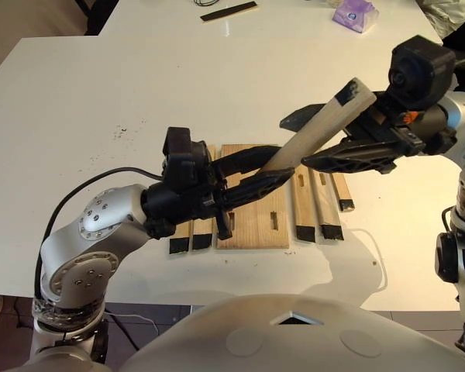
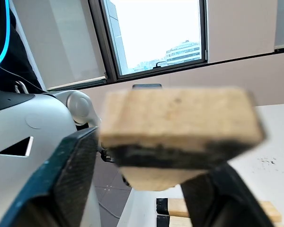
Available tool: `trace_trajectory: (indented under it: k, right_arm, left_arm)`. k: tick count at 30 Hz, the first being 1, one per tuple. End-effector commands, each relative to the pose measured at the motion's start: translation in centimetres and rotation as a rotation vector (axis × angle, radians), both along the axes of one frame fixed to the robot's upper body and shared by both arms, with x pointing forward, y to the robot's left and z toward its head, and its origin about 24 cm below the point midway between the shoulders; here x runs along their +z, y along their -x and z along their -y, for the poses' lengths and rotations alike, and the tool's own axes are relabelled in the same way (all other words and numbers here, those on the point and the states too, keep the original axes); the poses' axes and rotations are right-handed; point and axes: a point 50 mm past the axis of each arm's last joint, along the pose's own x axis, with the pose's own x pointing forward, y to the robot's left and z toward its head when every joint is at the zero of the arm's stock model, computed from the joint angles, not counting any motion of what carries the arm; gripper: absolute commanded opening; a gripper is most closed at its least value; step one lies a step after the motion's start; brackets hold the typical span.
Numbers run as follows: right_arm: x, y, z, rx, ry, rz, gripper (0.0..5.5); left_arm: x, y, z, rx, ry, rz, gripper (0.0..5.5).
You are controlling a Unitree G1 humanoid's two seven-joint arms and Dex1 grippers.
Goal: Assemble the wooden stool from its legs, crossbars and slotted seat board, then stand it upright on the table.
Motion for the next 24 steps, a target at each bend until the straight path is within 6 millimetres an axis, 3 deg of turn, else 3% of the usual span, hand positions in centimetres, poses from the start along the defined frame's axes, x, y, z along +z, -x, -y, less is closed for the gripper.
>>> trace_trajectory:
  k: [1, 5, 13, 19, 24]
  right_arm:
    - [-0.4, 0.0, 0.2, -0.018, 0.025, 0.024, 2.01]
    - [-1.2, -0.8, 0.8, -0.069, 0.068, 0.034, 1.35]
    - [-2.4, -2.1, 1.7, -0.136, 0.111, 0.044, 1.31]
    - [-1.9, -2.9, 1.6, -0.188, 0.104, 0.09, 1.31]
    - [-2.6, -5.0, 3.0, -0.335, 0.296, 0.314, 1.31]
  left_arm:
    - [-0.6, -0.3, -0.1, 0.052, -0.025, 0.006, 1.3]
    - [-0.5, -0.5, -0.1, 0.091, -0.011, 0.023, 1.3]
    - [-0.8, -0.6, -0.1, 0.123, -0.007, 0.012, 1.3]
    - [-4.1, -2.2, 0.3, 0.247, -0.246, -0.028, 2.26]
    - [-8.7, -2.6, -1.0, 0.33, -0.493, -0.033, 2.63]
